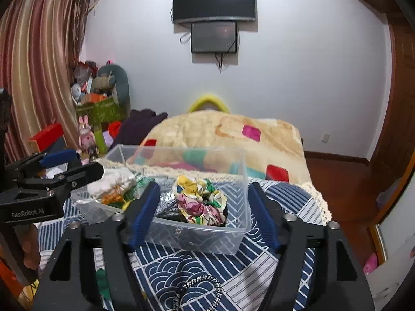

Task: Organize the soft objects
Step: 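Grasp the white pouch with the left gripper while the right grasps the floral scarf, drop both in box, then grasp the green sponge with the left gripper while the right grasps the braided bracelet, drop both in box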

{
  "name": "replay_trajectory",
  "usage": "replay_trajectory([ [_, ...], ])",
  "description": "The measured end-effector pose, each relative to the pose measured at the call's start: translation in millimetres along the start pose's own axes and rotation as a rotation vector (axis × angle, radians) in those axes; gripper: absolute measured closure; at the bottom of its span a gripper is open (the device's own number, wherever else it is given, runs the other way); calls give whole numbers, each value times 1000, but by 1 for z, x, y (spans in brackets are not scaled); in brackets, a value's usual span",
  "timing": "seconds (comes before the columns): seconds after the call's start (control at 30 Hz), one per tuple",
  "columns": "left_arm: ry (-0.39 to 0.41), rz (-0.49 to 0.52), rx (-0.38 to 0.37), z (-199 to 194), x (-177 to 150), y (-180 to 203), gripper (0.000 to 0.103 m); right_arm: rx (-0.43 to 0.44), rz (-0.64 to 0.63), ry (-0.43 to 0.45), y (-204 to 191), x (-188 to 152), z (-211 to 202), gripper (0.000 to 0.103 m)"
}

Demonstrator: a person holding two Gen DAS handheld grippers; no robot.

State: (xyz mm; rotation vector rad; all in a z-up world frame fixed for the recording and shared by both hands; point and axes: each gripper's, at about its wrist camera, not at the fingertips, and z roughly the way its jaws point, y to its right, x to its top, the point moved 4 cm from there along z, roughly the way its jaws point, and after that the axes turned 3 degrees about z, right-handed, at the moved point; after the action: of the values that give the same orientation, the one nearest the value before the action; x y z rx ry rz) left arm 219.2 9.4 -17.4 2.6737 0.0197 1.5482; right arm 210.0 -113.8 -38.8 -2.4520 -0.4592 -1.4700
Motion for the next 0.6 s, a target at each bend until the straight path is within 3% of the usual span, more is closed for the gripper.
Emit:
replay_trajectory([
  [0.13,23,6,13,-15,-1,2,3,0,-7,38,0,3,-16,33],
  [0.3,13,17,0,-29,-12,12,1,3,3,73,3,-1,-34,24],
  [0.6,-74,36,-45,-20,-49,30,1,-4,-7,20,4,-31,-37,24],
])
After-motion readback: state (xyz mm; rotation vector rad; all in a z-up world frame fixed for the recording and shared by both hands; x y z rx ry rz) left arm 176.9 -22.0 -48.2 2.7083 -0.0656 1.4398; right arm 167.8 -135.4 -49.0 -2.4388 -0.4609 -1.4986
